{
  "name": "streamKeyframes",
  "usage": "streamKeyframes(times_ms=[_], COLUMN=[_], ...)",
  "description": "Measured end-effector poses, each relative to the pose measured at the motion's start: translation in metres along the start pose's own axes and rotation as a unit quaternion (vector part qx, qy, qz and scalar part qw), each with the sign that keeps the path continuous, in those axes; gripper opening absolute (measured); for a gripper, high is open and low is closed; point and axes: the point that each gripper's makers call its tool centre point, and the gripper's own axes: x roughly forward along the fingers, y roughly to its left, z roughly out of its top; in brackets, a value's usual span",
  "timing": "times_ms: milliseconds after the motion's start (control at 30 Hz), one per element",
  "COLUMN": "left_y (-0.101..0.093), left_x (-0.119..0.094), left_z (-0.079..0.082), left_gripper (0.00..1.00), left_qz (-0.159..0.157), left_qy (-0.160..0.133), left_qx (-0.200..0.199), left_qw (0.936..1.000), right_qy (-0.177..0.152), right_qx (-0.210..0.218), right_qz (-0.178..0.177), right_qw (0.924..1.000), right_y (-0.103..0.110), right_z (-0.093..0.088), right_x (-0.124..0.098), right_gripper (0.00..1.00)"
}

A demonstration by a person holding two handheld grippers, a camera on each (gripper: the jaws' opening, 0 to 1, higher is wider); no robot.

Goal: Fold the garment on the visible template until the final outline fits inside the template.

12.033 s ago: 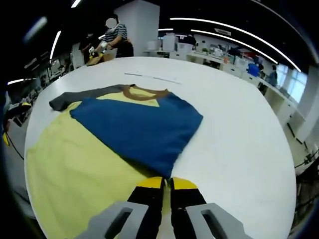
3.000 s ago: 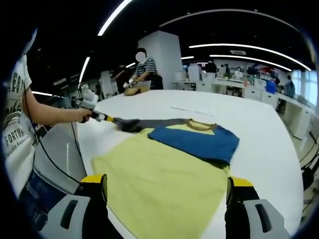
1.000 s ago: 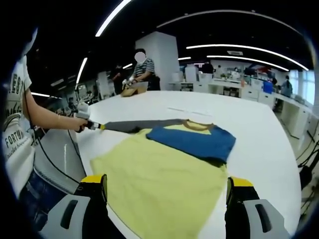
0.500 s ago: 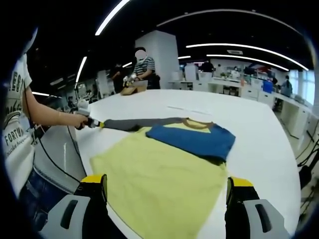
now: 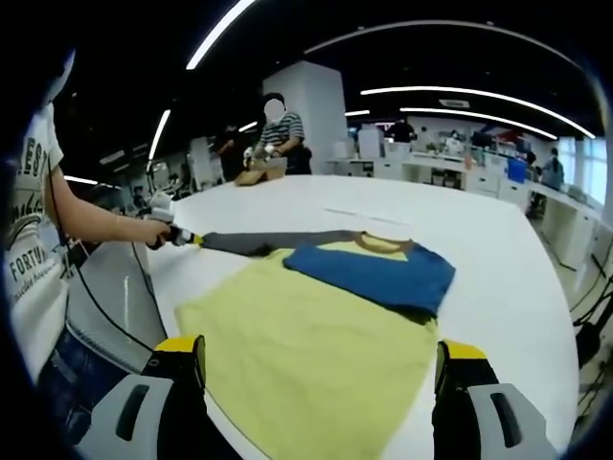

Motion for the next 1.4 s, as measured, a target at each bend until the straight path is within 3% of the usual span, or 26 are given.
streamKeyframes(times_ms=[667, 1100, 1400], left_y=[-0.008, -0.035, -0.053], left_x=[-0.006, -0.008, -0.009], left_z=[0.019, 0.043, 0.053], left_gripper=[0.0, 0.0, 0.0], left_qz=[-0.024, -0.06, -0.085], left_qy=[-0.013, -0.039, -0.053], left_qx=[0.013, 0.043, 0.042], left_qw=[0.9996, 0.9965, 0.9941], right_qy=[-0.003, -0.006, -0.005], right_qx=[-0.005, -0.01, -0.015], right_qz=[0.004, 0.012, 0.006], right_qw=[1.0, 0.9999, 0.9999], right_y=[0.011, 0.017, 0.016], right_z=[-0.001, 0.001, 0.001], right_x=[0.001, 0.003, 0.003], right_gripper=[0.99, 0.99, 0.99])
